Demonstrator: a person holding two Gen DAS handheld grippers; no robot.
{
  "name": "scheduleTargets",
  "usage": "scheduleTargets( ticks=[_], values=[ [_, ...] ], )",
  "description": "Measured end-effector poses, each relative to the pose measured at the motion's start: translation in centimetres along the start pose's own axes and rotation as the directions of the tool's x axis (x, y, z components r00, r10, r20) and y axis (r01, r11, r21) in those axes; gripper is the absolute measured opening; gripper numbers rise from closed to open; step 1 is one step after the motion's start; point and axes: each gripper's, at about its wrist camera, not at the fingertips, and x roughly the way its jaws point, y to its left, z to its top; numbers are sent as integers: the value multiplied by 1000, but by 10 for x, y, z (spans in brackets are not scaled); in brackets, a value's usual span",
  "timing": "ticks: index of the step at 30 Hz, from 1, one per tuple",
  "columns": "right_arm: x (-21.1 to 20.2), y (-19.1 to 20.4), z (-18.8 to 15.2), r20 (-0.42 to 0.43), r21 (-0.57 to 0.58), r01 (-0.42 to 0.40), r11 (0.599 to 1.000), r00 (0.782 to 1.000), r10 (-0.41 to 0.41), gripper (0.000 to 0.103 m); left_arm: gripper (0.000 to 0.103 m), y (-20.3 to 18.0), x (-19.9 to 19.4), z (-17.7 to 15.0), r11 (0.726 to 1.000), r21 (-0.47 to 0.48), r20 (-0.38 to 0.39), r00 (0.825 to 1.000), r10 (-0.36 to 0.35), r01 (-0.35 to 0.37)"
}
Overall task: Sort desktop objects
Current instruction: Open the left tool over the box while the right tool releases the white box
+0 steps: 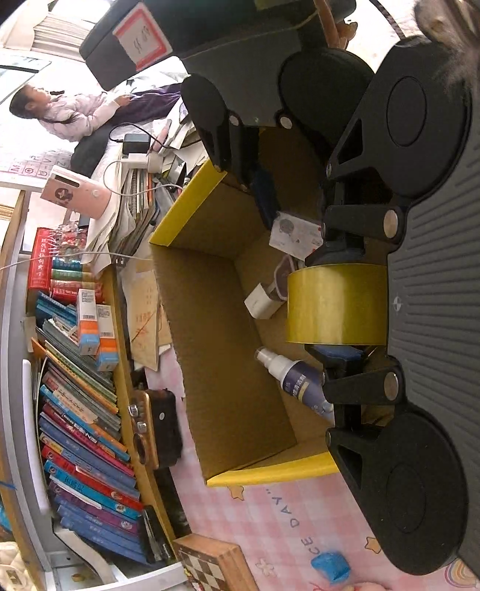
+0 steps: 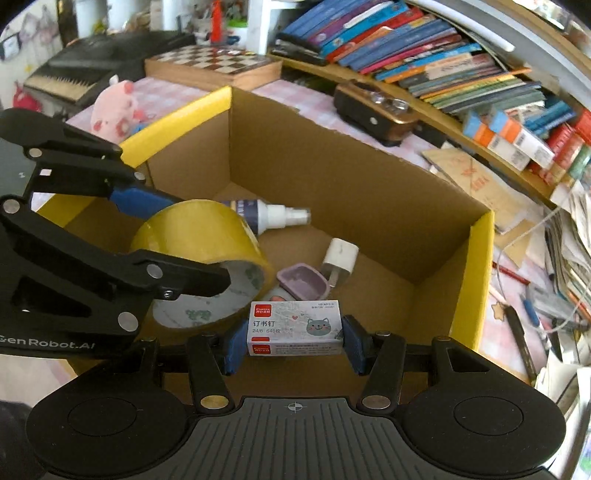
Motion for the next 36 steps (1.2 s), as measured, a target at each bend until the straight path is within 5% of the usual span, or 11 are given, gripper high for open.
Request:
scheduleTargets(
  ticks=[6,12,23,36],
  values=[
    [-2,-1,2,18,13,16,1000,1000,-16,55,71,6,-16,-1,999,-35,91,996,-4,8],
    [-15,-3,0,71,58,47,997,996,-51,62,84,11,-42,-3,996,-87,167,986,-7,22],
    [-64,-1,-15,221,169,78,983,969,-115,67,90,17,-97,-17,989,-147,261,964,45,-6],
    [-108,23,-50,365,343,124,931,896,-254,70,97,15,-142,-51,974,-214,313,940,136,-70]
  ],
)
